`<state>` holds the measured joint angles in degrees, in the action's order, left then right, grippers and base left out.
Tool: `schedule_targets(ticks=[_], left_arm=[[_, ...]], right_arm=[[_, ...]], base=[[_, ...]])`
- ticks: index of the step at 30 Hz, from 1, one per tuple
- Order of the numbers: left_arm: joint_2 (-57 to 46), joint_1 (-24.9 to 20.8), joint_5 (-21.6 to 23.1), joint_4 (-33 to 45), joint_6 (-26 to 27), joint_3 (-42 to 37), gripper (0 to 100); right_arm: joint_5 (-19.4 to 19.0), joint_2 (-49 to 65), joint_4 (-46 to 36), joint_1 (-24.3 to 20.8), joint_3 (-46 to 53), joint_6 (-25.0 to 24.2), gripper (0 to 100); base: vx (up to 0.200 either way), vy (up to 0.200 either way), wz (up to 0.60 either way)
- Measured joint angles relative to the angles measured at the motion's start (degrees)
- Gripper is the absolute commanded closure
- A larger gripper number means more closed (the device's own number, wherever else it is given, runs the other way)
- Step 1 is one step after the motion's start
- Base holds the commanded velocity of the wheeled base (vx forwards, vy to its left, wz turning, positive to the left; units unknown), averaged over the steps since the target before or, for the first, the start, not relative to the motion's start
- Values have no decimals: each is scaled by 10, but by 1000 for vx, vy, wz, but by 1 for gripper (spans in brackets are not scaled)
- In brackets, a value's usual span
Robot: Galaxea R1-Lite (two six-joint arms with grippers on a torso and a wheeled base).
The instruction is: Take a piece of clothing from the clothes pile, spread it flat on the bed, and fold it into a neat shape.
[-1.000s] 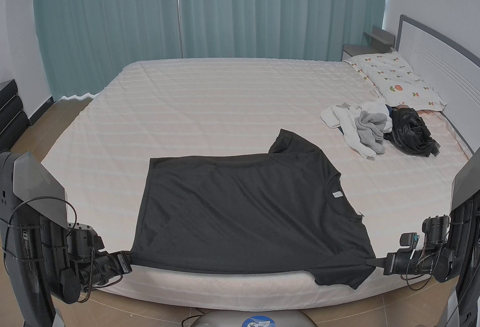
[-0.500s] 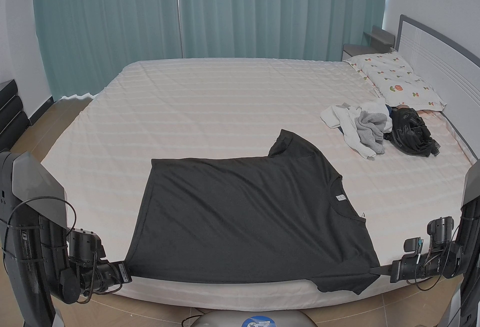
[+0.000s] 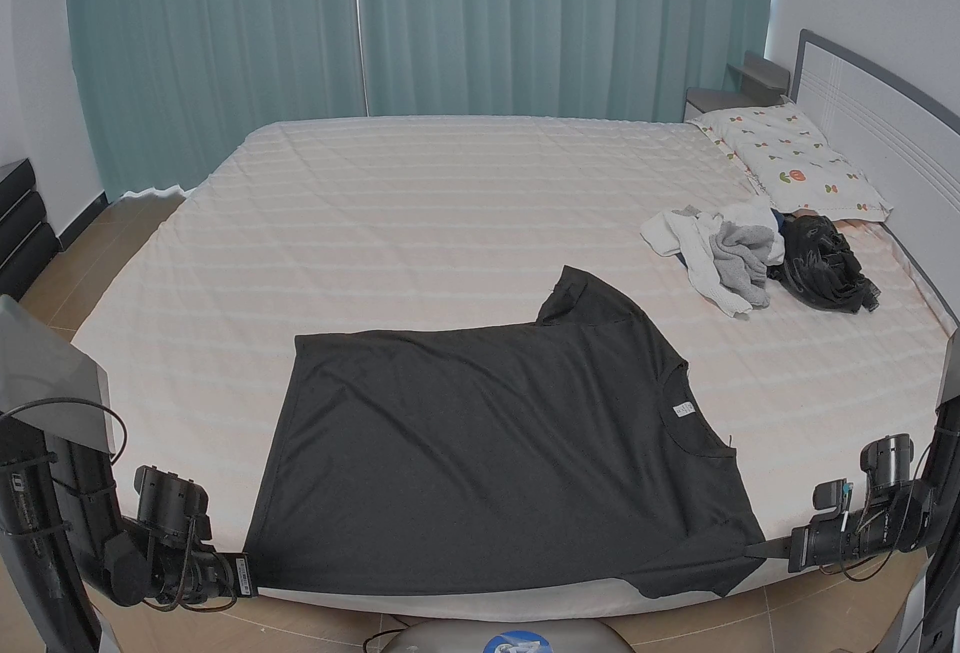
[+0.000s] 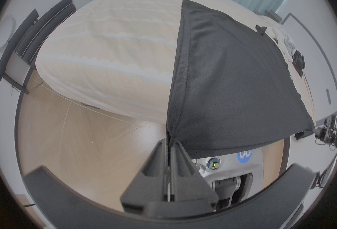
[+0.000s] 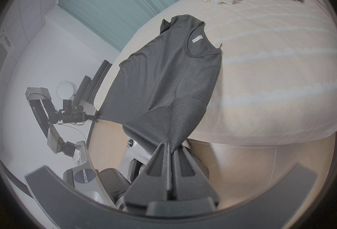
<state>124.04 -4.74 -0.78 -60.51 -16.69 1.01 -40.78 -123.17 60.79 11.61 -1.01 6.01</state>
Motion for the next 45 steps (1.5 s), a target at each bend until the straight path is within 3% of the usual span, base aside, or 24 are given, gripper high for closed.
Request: schedule_targets(ticks=[11, 19, 28, 33, 40, 45], left_arm=[[-75, -34, -3, 131, 16, 0, 100], [-133, -40, -1, 161, 20, 0, 100], [-169, -29, 1, 160, -42, 57, 100], [-168, -27, 2, 160, -62, 92, 100], [-152, -25, -1, 159, -121, 149, 100], [-146, -25, -2, 159, -133, 170, 100]], right_arm=[[0, 34, -102, 1, 0, 18, 100], [-5, 87, -150, -3, 0, 32, 100], [-21, 113, -61, -15, 0, 16, 100], [-21, 105, 5, -27, -5, -32, 100], [17, 68, 76, -60, -47, -71, 100], [34, 49, 89, -87, -80, -112, 100]], base=[[0, 0, 0], [0, 0, 0], [0, 0, 0], [0, 0, 0], [0, 0, 0], [0, 0, 0]])
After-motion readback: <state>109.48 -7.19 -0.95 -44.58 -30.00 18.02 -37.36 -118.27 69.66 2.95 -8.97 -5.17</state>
